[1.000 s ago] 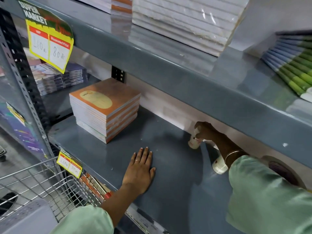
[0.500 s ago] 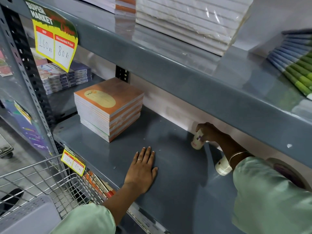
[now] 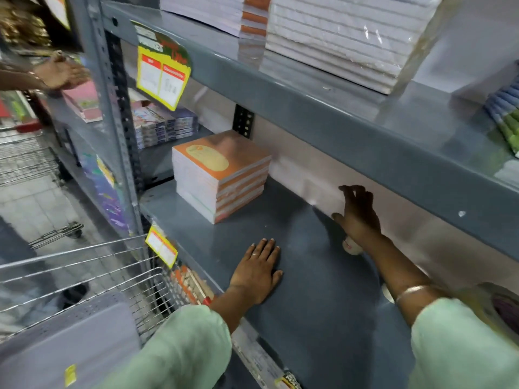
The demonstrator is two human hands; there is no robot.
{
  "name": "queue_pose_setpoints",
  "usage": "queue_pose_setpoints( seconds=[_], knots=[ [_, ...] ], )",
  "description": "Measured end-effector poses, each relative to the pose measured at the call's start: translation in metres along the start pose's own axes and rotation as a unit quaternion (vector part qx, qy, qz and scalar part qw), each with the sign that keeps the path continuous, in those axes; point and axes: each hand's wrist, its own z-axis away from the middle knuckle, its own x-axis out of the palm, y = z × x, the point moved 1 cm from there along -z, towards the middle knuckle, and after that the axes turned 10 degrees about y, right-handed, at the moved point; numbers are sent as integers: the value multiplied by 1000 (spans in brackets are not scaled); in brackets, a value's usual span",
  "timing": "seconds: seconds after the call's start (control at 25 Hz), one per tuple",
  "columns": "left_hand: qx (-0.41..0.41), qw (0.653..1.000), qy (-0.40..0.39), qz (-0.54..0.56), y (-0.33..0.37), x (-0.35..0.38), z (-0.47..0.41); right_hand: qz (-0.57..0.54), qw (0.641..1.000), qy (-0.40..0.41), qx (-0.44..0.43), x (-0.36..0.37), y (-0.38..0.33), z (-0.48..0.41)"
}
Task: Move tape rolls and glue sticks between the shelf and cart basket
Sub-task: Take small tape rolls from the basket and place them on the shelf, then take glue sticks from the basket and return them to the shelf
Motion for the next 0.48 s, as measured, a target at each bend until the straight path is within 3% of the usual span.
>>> queue_pose_setpoints(
  seconds=[0.12,0.28,0.48],
  knots=[
    [-45,990,81,107,4,-18,18,-49,988,72,-124,17,-40,25],
    [-174,933,236,210,-27,-45,81,-189,948,71,-245,55,-102,76],
    [-443,836,235,222,-156,-44,211,-265,922,-45,-280,119,-217,159]
  ],
)
